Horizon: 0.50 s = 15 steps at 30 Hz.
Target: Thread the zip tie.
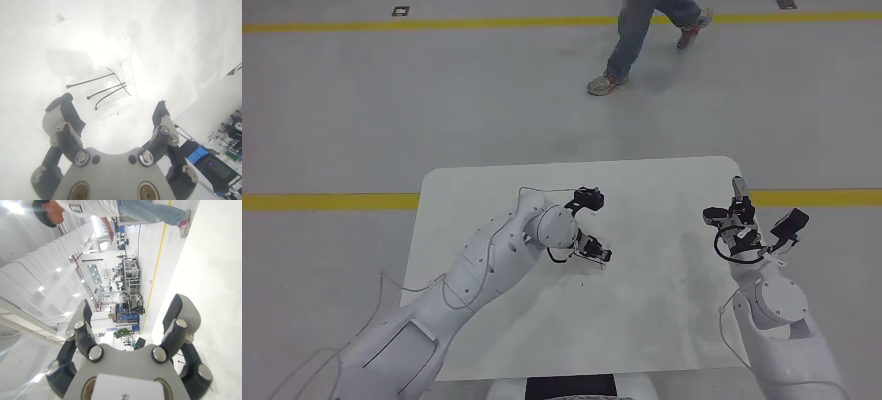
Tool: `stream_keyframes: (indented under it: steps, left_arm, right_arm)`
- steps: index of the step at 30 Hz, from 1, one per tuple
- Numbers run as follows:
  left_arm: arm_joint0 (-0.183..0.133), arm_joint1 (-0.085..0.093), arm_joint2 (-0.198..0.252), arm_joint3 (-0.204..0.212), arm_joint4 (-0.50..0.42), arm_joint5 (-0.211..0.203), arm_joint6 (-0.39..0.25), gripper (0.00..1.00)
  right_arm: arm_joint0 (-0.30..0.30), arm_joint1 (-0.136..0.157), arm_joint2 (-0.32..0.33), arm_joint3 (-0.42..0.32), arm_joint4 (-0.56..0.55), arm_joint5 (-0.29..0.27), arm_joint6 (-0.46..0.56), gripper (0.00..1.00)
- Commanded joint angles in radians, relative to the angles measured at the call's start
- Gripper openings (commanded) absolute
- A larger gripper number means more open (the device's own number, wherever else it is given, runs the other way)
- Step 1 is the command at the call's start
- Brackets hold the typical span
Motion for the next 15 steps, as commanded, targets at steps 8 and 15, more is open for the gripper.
stream_keyframes:
  steps: [8,15]
  left_arm:
    - [-0.02,-0.008,0.031,0.028,0.007,0.023,-0.008,1.0]
    - [-0.003,-0.005,0.028,-0.001,0.001,-0.009,0.038,1.0]
  right_arm:
    - [0.0,0.0,0.0,0.0,0.0,0.0,0.0,1.0]
    - [0.0,0.0,0.0,0.0,0.0,0.0,0.0,1.0]
